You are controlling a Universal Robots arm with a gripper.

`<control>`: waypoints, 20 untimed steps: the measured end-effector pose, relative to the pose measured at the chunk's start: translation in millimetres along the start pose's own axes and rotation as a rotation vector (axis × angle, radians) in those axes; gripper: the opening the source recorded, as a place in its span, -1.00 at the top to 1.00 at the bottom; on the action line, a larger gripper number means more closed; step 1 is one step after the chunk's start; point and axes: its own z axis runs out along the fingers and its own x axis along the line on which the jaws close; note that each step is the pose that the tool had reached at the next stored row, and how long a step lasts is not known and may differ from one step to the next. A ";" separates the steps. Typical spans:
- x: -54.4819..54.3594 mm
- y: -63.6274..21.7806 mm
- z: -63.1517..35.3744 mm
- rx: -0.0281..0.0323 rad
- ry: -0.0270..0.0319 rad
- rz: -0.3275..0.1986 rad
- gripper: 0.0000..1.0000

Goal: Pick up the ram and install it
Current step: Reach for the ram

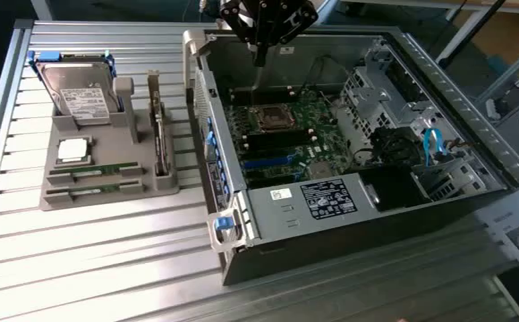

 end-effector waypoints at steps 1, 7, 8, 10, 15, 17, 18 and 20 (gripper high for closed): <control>0.0 0.0 0.0 0.0000 -0.0001 0.000 0.80; 0.0 0.0 0.0 0.0000 0.0000 0.000 0.80; 0.0 0.0 0.0 0.0000 0.0000 0.000 0.80; 0.0 0.0 0.0 0.0000 0.0000 0.000 0.80; 3.1 -0.2 -0.1 0.0000 0.0000 0.000 0.80; 7.0 -0.5 -0.2 0.0000 0.0000 0.000 0.80; 9.4 -0.7 -0.3 0.0000 0.0000 0.000 0.80; 14.0 -1.1 -0.4 0.0000 0.0000 0.000 0.80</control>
